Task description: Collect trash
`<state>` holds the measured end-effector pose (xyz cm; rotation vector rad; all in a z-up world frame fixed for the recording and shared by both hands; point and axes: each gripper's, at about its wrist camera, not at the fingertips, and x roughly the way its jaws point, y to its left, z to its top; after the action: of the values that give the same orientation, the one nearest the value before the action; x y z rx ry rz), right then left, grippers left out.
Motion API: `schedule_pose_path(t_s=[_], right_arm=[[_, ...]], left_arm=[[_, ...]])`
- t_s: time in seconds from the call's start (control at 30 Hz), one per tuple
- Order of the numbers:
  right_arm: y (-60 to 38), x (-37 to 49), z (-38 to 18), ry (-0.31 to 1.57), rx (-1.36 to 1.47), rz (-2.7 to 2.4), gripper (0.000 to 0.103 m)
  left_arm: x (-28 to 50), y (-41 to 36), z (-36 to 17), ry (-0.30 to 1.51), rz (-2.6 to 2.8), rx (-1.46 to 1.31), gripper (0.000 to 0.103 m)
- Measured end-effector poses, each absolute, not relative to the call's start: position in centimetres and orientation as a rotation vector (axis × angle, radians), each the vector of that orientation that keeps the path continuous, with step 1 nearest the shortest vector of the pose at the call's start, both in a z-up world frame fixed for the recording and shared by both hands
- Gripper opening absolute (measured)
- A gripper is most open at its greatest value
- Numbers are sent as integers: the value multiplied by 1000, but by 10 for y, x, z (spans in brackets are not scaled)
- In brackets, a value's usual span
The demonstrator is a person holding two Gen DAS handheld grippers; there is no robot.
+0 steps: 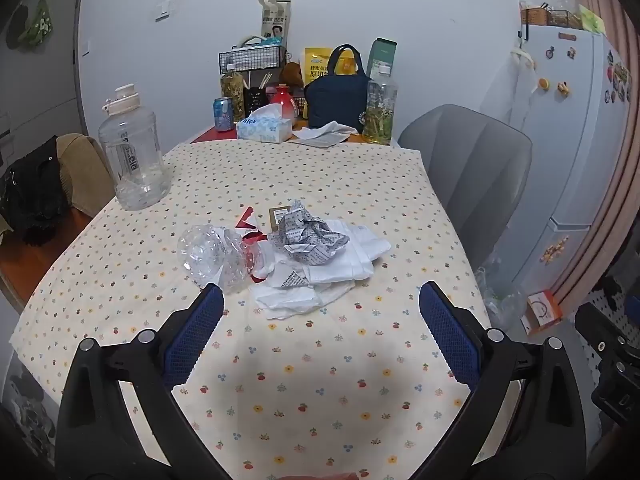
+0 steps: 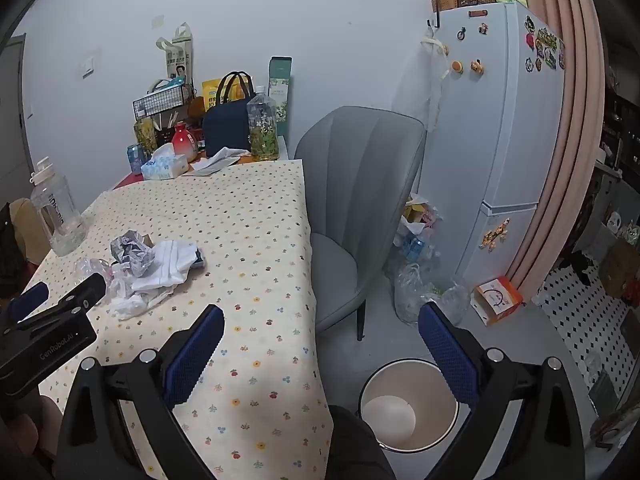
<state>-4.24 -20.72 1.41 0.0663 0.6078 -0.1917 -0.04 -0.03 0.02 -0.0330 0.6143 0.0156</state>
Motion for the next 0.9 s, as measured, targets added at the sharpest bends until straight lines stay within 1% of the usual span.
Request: schedule_pose_path(t_s=[0.63, 0.77, 0.9], right_arm=[[-205, -39, 10, 623, 66, -192, 95], [-206, -42, 17, 626, 68, -194, 95], [-204, -37, 8, 625, 70, -197, 95]], left_arm=[[1, 0, 0, 623, 11, -45, 97], [4, -4, 1, 628, 8, -48, 97], [4, -6, 2, 628, 6, -49, 97]])
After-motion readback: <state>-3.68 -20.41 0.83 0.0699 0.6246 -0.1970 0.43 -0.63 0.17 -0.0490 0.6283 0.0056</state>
